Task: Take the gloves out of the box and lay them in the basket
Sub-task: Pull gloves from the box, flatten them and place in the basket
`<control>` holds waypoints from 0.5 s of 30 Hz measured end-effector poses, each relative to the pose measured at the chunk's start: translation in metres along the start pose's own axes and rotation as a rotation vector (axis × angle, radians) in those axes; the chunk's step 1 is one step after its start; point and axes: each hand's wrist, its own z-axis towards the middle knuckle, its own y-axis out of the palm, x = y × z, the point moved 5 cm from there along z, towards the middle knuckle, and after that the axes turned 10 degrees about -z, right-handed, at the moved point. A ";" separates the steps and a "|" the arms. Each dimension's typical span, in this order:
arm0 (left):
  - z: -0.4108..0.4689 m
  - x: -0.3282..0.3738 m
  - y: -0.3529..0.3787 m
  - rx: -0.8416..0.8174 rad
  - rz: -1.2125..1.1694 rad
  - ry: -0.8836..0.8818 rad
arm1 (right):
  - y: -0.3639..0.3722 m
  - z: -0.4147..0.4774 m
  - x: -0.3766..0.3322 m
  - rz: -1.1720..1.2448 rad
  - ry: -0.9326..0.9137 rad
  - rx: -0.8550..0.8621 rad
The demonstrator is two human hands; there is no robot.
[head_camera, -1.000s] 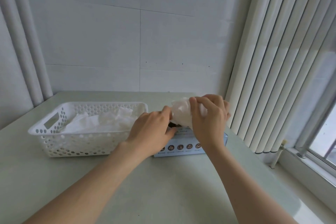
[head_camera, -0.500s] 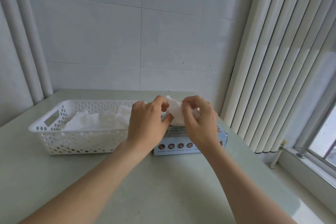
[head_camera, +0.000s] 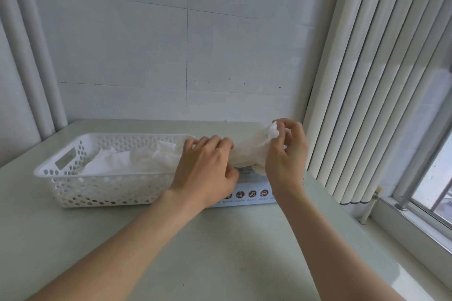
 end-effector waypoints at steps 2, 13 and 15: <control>0.000 0.010 0.003 -0.034 -0.087 0.111 | -0.001 0.000 0.001 0.004 0.002 0.002; -0.017 0.012 0.038 -0.384 0.122 0.125 | -0.032 -0.006 -0.037 -0.006 -0.230 0.298; -0.017 0.012 0.039 -0.393 0.105 0.095 | -0.035 -0.010 -0.052 -0.065 -0.351 0.353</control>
